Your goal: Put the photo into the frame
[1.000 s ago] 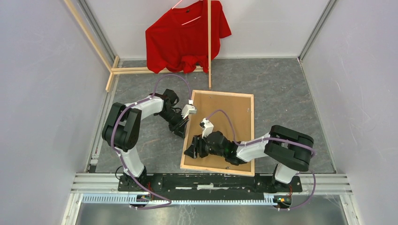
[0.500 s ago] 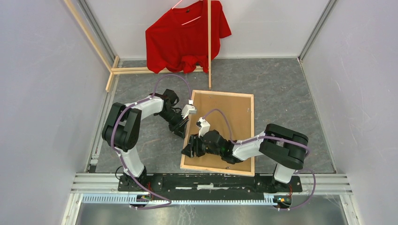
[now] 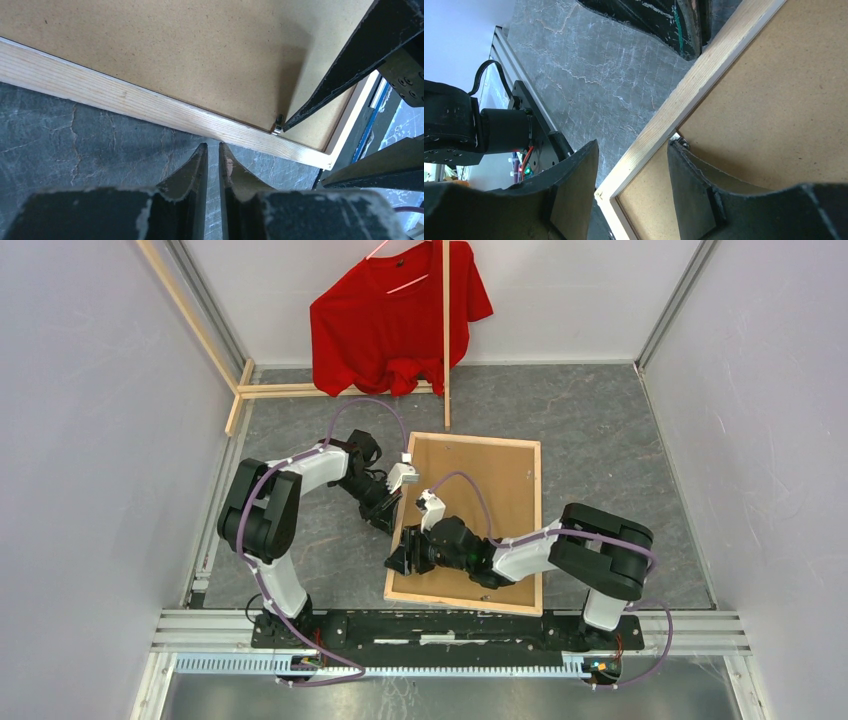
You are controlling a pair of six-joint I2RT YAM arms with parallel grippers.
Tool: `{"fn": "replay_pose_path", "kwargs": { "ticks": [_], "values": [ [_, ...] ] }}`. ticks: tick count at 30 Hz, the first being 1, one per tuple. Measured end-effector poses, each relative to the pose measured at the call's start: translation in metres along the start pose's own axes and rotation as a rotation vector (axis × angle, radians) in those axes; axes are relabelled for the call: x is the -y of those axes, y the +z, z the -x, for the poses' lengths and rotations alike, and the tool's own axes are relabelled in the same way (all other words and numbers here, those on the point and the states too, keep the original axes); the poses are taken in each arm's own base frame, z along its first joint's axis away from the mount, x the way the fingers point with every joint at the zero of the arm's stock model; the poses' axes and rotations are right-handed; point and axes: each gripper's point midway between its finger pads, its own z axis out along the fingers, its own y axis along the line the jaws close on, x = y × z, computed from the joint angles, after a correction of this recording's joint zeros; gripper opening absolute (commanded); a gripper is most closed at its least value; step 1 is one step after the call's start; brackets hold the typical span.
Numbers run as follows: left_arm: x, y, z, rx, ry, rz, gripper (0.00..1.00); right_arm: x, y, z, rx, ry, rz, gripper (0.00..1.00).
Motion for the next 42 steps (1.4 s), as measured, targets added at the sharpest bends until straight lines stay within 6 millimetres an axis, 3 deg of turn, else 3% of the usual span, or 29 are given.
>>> {"fn": "replay_pose_path", "kwargs": {
  "ticks": [11,14,18,21,24,28,31,37,42],
  "values": [
    [-0.006,-0.005,0.001,-0.003,-0.003,0.024,0.2,-0.003,-0.003,0.006,0.007,-0.014,0.004,0.63],
    [-0.017,-0.018,0.012,0.033,-0.008,0.052,0.24,-0.009,-0.021,0.028,0.06,-0.02,0.026,0.66],
    [-0.04,-0.042,0.038,0.133,-0.041,0.086,0.27,-0.005,-0.044,0.079,0.192,-0.022,0.033,0.67],
    [-0.053,-0.049,0.053,0.192,-0.078,0.083,0.28,0.016,-0.05,0.112,0.271,-0.013,-0.01,0.66],
    [-0.056,-0.041,0.058,0.217,-0.121,0.044,0.29,0.049,-0.05,0.128,0.302,0.004,-0.086,0.66],
    [-0.056,-0.029,0.058,0.221,-0.176,-0.012,0.29,0.083,-0.034,0.136,0.284,0.026,-0.155,0.65],
    [-0.059,-0.022,0.058,0.223,-0.206,-0.038,0.28,0.097,-0.016,0.143,0.265,0.034,-0.176,0.65],
    [-0.062,-0.019,0.062,0.235,-0.208,-0.055,0.24,0.103,0.019,0.161,0.253,0.033,-0.162,0.63],
    [-0.062,-0.017,0.063,0.243,-0.21,-0.069,0.22,0.11,0.036,0.168,0.244,0.038,-0.158,0.62]
  ]
}}
